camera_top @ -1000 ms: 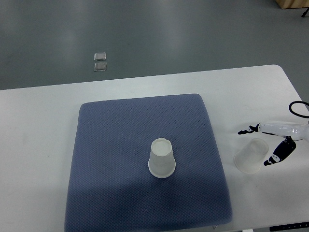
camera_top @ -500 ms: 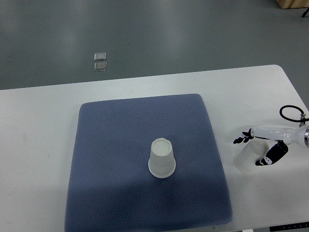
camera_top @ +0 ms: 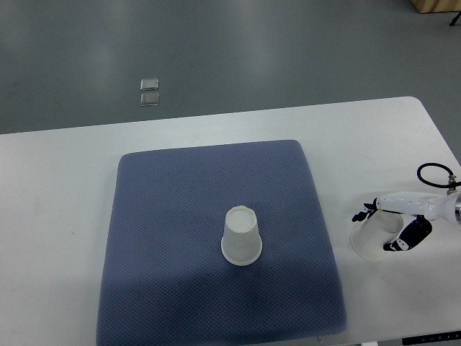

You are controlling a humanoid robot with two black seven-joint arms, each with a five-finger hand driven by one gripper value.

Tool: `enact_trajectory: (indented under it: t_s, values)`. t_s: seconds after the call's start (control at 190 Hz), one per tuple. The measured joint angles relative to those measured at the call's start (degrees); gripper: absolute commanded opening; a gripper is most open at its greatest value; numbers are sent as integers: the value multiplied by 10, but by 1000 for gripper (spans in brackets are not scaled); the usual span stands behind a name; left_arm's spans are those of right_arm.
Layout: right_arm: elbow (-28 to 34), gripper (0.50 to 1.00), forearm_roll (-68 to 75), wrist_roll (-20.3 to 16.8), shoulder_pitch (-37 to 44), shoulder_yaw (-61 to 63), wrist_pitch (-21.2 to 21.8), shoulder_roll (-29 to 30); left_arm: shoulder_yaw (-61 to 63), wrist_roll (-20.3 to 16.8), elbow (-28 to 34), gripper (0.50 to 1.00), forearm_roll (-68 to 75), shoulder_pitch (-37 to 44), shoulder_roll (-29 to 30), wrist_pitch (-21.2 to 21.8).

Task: Stack paper cups
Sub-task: 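Close the right hand fingers around the white cup off the pad, then lift the held cup and carry it over the cup on the pad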

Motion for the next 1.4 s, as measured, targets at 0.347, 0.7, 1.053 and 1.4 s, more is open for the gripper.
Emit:
enact_trajectory:
  t_s: [0.347, 0.7, 1.053, 1.4]
  values:
    - [-2, 703, 0, 0, 0, 0, 0, 0, 0, 0, 0, 1000, 0, 0, 0, 0]
    - [-2, 680, 1, 13, 8, 1, 1, 1, 0, 0, 0, 1000, 0, 0, 0, 0]
    - [3, 688, 12, 39, 128, 13, 58, 5, 0, 0, 0, 1000, 0, 0, 0, 0]
    - [56, 695, 73, 48, 254, 13, 165, 84, 0, 0, 0, 1000, 0, 0, 0, 0]
